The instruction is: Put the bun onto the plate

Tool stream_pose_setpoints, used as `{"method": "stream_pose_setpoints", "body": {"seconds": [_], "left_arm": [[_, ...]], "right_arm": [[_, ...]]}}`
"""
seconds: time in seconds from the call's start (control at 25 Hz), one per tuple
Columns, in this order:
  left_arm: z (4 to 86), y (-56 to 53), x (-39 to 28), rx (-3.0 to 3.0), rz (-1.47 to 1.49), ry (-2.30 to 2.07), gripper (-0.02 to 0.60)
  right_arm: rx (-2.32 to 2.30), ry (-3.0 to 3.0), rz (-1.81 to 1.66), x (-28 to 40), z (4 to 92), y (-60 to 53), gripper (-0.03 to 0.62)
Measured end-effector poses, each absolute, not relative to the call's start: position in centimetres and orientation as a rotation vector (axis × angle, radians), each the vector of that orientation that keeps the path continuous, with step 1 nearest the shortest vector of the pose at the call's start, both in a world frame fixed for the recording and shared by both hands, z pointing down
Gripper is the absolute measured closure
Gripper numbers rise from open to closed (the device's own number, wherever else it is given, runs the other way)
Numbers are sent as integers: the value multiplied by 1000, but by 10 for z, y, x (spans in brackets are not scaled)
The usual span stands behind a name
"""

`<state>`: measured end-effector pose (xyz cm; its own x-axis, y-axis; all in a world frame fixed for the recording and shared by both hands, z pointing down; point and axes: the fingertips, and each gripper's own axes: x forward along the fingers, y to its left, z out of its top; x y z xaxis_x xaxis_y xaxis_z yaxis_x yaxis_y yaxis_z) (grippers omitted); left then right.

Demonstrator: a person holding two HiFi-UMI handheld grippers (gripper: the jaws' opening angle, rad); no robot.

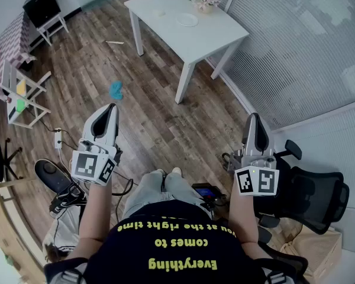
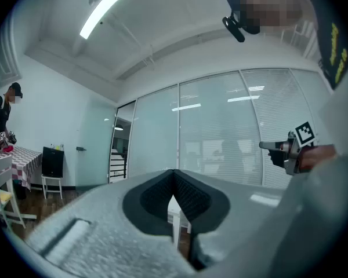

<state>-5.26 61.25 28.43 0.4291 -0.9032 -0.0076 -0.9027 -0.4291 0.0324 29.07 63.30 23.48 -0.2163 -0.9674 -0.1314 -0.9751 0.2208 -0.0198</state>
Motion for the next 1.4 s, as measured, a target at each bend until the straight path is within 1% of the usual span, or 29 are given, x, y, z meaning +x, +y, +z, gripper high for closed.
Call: {"method": "stream_pose_setpoints", "body": {"seconds": [0.56,0.8,1.04,1.4], "left_arm": [[287,618,-33,2648,-5,-1635,581],[289,611,-29,2618,-4,-1667,581],[292,593,-33,2560,-2,-1749,581],[303,546,-34,2497,-1,-1826,581]], "right_arm": [[-1850,2382,89,287,237,637,589],[-1770,2349,29,297,236,628,589],[-1715,2347,3,312,237,598,588],[-1634,2463,6,299,249,534,588]]}}
